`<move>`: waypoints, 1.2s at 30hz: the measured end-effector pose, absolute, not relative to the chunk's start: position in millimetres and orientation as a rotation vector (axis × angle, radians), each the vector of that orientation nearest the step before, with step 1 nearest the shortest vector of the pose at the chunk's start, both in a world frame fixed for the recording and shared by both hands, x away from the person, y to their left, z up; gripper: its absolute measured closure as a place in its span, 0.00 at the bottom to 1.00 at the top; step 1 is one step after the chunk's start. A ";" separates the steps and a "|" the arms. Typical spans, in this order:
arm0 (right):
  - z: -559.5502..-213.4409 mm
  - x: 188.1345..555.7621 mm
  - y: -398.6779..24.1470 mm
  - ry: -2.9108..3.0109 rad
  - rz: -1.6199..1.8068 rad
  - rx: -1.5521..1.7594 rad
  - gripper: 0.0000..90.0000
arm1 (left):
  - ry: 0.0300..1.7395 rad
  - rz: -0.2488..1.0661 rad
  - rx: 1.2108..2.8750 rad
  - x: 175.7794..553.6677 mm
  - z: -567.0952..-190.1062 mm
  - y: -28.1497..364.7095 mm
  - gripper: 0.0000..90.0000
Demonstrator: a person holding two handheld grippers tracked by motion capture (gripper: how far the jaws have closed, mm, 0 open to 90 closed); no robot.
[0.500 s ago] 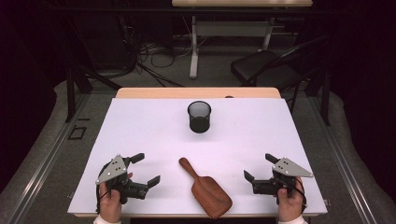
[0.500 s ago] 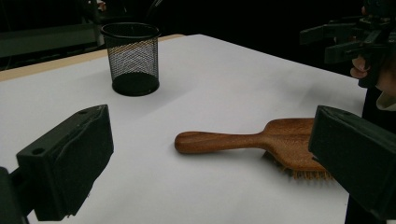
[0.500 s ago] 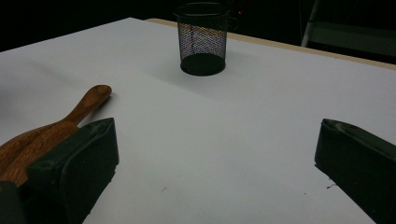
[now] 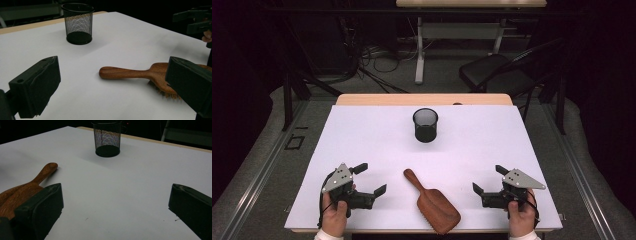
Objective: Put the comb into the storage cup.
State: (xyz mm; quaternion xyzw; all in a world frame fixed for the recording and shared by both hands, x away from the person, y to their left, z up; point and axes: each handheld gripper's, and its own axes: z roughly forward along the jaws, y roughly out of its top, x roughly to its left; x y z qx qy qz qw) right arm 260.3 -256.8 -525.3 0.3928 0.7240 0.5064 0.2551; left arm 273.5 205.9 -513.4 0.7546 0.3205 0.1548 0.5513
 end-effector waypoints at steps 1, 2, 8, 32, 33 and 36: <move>-525.2 259.7 -257.0 1.968 1.373 1.069 0.00 | 0.766 0.366 1.789 274.4 -513.7 204.5 0.00; -525.3 259.5 -257.0 1.963 1.375 1.066 0.00 | 0.785 0.372 1.792 275.1 -513.7 203.0 0.00; -525.8 258.3 -257.4 1.963 1.370 1.074 0.00 | 0.826 0.337 1.813 281.1 -515.4 199.1 0.00; -532.5 266.4 -247.7 2.005 1.363 1.085 0.00 | 1.016 0.203 1.880 316.5 -488.8 166.2 0.34; -532.8 266.6 -247.8 2.005 1.364 1.088 0.00 | 1.024 0.191 1.879 318.5 -488.0 165.4 0.37; -533.5 267.1 -248.9 2.005 1.364 1.100 0.00 | 1.044 0.189 1.866 323.5 -483.6 163.3 0.45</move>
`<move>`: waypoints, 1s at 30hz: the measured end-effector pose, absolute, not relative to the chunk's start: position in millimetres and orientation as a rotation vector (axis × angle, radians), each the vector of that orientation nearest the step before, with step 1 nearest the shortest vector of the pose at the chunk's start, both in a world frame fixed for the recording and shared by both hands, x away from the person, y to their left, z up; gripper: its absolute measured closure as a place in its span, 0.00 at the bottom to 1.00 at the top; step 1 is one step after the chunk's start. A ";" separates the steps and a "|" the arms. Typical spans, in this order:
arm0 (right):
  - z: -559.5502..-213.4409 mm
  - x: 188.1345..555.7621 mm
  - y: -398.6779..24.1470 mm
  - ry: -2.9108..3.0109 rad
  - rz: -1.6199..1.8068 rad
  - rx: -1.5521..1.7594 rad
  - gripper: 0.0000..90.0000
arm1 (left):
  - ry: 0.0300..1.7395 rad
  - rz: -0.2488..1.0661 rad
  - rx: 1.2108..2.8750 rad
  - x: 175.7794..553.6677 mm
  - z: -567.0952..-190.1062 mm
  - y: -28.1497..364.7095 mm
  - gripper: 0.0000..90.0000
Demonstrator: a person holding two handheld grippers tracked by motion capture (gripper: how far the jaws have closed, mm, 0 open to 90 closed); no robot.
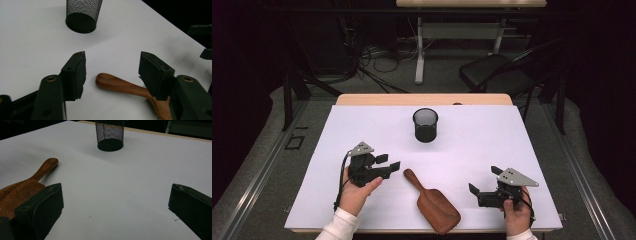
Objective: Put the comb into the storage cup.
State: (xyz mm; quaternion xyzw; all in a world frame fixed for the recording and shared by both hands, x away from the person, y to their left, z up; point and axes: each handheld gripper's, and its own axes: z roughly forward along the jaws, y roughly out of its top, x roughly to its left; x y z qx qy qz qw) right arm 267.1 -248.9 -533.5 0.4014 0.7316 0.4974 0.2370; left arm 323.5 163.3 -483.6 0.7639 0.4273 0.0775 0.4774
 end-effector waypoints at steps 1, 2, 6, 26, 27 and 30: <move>-533.7 267.0 -249.1 2.004 1.366 1.103 0.00 | 1.054 0.201 1.861 324.2 -482.2 162.9 0.49; -533.7 267.0 -249.1 2.004 1.366 1.103 0.00 | 1.054 0.201 1.861 324.2 -482.2 162.9 0.51; -534.1 267.2 -250.2 2.001 1.367 1.110 0.00 | 1.070 0.196 1.850 330.3 -477.1 160.9 0.52; -535.7 269.2 -252.3 2.011 1.371 1.124 0.02 | 1.047 0.073 2.002 352.8 -501.8 115.6 0.88; -535.7 269.4 -252.4 2.010 1.373 1.124 0.02 | 1.057 0.066 2.003 353.1 -504.7 113.5 0.91; -535.8 269.6 -252.8 2.008 1.373 1.130 0.03 | 1.065 0.051 2.014 354.3 -512.1 109.1 0.99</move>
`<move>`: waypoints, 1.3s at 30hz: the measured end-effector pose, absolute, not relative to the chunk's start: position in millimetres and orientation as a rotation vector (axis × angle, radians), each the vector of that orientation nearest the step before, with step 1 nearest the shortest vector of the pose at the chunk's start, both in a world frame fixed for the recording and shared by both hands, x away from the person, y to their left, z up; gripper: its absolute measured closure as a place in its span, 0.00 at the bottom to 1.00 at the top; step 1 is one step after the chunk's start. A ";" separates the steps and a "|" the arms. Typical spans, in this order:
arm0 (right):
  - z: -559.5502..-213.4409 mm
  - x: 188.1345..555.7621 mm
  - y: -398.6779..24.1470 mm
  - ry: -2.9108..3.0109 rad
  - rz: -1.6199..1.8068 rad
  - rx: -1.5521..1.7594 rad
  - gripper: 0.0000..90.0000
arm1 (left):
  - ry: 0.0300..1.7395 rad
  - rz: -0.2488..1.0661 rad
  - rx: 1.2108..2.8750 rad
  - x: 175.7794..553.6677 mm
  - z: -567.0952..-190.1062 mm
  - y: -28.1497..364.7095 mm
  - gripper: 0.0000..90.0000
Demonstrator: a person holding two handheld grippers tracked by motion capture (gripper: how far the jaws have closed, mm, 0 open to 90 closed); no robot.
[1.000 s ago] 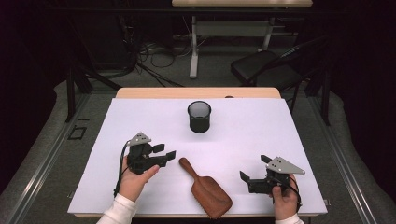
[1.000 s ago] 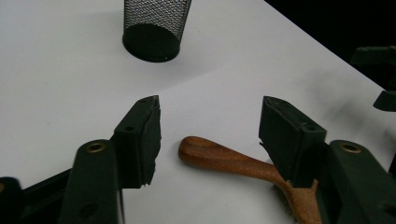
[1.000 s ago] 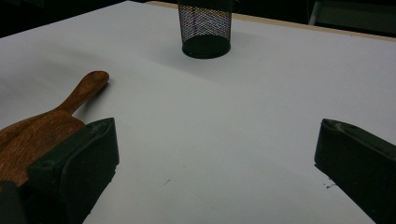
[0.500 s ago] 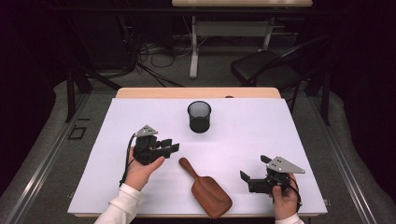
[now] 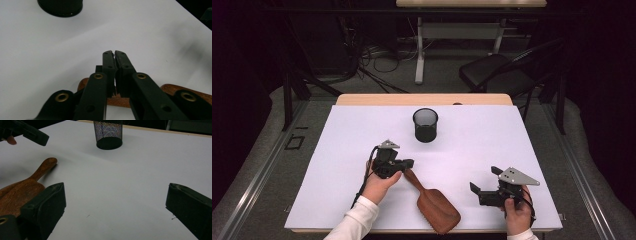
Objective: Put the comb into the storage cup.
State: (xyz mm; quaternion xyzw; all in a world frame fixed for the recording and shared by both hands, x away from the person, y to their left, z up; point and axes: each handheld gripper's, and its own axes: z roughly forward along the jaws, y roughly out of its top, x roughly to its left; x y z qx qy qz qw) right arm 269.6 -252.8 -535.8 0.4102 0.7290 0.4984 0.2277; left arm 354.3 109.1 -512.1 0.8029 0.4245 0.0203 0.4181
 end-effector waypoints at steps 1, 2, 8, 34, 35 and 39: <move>-535.8 269.7 -253.0 2.010 1.372 1.128 0.03 | 1.077 0.039 2.013 354.7 -514.8 107.3 1.00; -535.7 269.6 -253.0 2.009 1.373 1.130 0.03 | 1.077 0.034 2.015 355.5 -516.5 106.4 1.00; -535.9 270.0 -253.3 2.010 1.371 1.131 0.04 | 1.105 -0.012 2.034 361.3 -526.1 99.9 1.00; -536.6 270.6 -254.1 2.006 1.378 1.138 0.06 | 1.154 -0.037 2.115 370.8 -544.9 95.6 1.00; -536.7 270.7 -254.2 2.005 1.378 1.138 0.06 | 1.153 -0.040 2.121 370.5 -544.9 96.8 1.00; -536.7 270.6 -254.2 2.005 1.378 1.139 0.06 | 1.157 -0.055 2.119 368.5 -546.1 102.6 1.00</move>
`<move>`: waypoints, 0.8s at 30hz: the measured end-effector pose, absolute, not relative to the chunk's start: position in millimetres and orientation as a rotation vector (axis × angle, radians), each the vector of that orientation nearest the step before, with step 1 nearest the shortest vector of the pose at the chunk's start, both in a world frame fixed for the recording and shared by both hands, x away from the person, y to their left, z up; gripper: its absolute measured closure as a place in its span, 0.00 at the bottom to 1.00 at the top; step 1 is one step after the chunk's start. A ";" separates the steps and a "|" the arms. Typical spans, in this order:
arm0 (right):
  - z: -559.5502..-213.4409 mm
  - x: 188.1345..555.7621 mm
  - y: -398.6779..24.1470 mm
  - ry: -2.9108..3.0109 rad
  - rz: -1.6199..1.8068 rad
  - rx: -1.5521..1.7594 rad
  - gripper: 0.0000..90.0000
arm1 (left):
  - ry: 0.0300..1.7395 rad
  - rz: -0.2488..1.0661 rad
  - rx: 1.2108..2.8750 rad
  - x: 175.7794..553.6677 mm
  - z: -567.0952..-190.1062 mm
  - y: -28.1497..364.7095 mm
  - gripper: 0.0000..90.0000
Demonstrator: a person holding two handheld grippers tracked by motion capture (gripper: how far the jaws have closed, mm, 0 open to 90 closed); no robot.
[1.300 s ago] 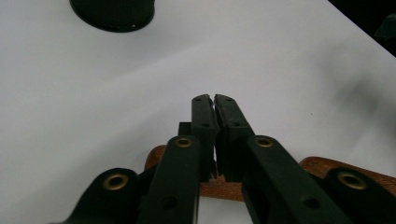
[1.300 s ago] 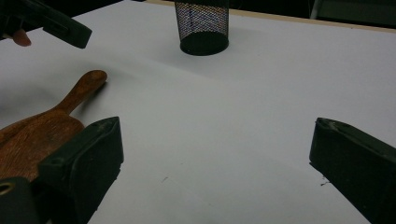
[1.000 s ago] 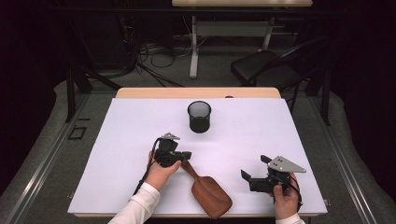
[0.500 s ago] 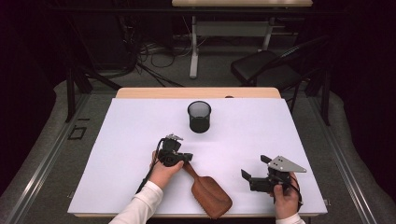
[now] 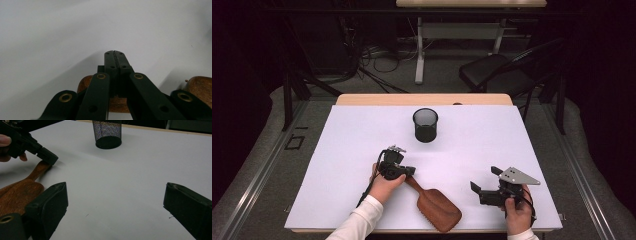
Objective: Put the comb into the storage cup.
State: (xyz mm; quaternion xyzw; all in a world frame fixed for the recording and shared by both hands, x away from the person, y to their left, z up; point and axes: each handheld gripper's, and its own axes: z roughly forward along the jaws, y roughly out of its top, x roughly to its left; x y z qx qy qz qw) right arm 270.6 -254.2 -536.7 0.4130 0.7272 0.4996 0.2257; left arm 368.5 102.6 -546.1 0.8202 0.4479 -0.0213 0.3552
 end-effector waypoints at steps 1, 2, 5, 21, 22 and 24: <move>-536.7 270.5 -254.1 2.005 1.378 1.140 0.06 | 1.160 -0.060 2.115 367.7 -546.6 103.6 1.00; -536.8 270.6 -254.0 2.005 1.378 1.140 0.06 | 1.160 -0.059 2.120 366.9 -546.9 104.9 1.00; -536.7 270.5 -254.0 2.006 1.378 1.139 0.06 | 1.161 -0.057 2.130 363.1 -546.9 108.7 1.00; -536.8 270.3 -253.8 2.007 1.378 1.143 0.07 | 1.143 -0.069 2.137 333.5 -547.2 123.7 1.00; -536.8 270.3 -253.8 2.007 1.378 1.142 0.07 | 1.143 -0.071 2.134 331.9 -547.3 124.2 1.00; -537.0 270.5 -254.0 2.006 1.376 1.145 0.08 | 1.143 -0.074 2.132 329.2 -547.4 125.4 1.00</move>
